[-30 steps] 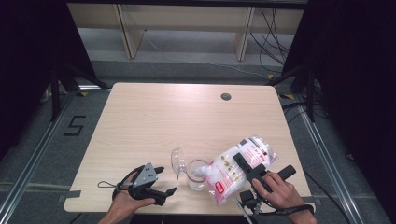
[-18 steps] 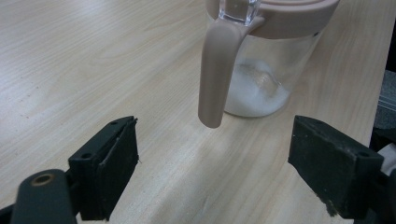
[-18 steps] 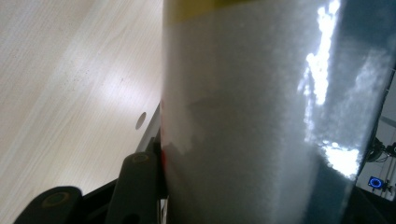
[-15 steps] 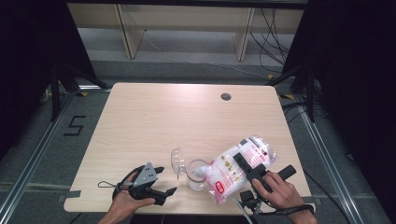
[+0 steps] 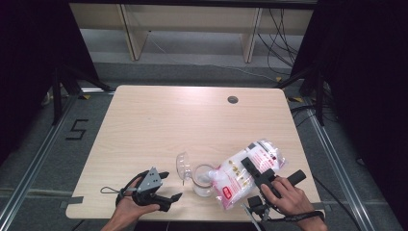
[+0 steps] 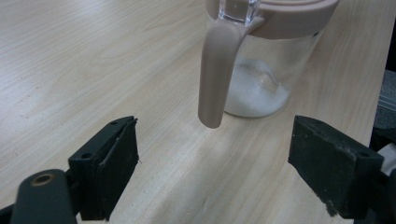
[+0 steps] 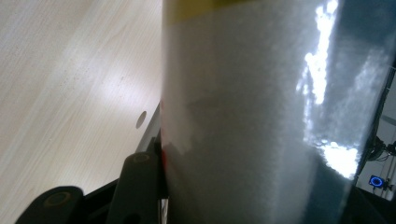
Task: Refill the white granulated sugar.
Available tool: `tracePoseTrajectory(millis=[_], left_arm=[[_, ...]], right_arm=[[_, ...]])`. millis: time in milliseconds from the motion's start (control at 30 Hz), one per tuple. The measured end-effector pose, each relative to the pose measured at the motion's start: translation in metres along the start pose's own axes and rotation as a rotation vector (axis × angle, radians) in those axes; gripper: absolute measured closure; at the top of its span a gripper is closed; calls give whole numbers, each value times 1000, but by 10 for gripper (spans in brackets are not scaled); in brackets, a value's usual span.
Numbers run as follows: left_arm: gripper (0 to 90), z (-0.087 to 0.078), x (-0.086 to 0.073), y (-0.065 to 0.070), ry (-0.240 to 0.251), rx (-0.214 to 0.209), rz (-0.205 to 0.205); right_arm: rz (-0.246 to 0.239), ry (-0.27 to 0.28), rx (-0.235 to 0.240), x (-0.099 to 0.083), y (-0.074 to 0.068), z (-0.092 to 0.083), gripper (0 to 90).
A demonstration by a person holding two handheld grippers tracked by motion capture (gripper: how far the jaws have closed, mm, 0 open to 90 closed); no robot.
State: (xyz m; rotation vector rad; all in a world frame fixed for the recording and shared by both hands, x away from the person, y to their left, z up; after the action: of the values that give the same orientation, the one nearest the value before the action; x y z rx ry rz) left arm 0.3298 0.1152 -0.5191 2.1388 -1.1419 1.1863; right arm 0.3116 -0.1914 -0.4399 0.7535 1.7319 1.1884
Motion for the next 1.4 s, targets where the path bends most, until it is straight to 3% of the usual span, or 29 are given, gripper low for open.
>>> tracePoseTrajectory(millis=[33, 67, 167, 300, 433, 533, 667, 1400], left_arm=[[154, 1, 1, 2, 19, -9, -21], [154, 0, 0, 0, -2, 0, 2], [154, 1, 0, 2, 11, -3, -14], [154, 0, 0, 0, -1, 1, 4], [154, 1, 1, 2, 20, -10, -22], [154, 0, 0, 0, -1, 0, 1], [154, 1, 1, 2, 21, -8, -22], [154, 0, 1, 1, 13, -6, -8]], right_arm=[[12, -9, 9, 0, -2, -1, 590], [16, -12, 11, 0, -2, -1, 591], [18, -7, 11, 1, -2, -1, 591], [15, -4, 3, 1, -1, -1, 592], [13, -11, 9, 1, -1, -1, 592], [0, -4, 7, 0, 0, -1, 593], [14, -12, 6, 0, -1, -2, 593], [-9, 2, 3, 1, 1, -1, 595]])
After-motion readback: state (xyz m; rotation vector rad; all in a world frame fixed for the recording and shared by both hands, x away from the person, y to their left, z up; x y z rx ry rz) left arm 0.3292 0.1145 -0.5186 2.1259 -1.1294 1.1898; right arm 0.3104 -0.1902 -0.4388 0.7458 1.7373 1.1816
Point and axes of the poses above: each handheld gripper's, and its own axes: z roughly forward along the jaws, x roughly out of its top, y roughly to its right, the point moved 4 cm from there along z, roughly forward along the jaws, and after that the axes turned 3 degrees about z, right-handed, at the moved point
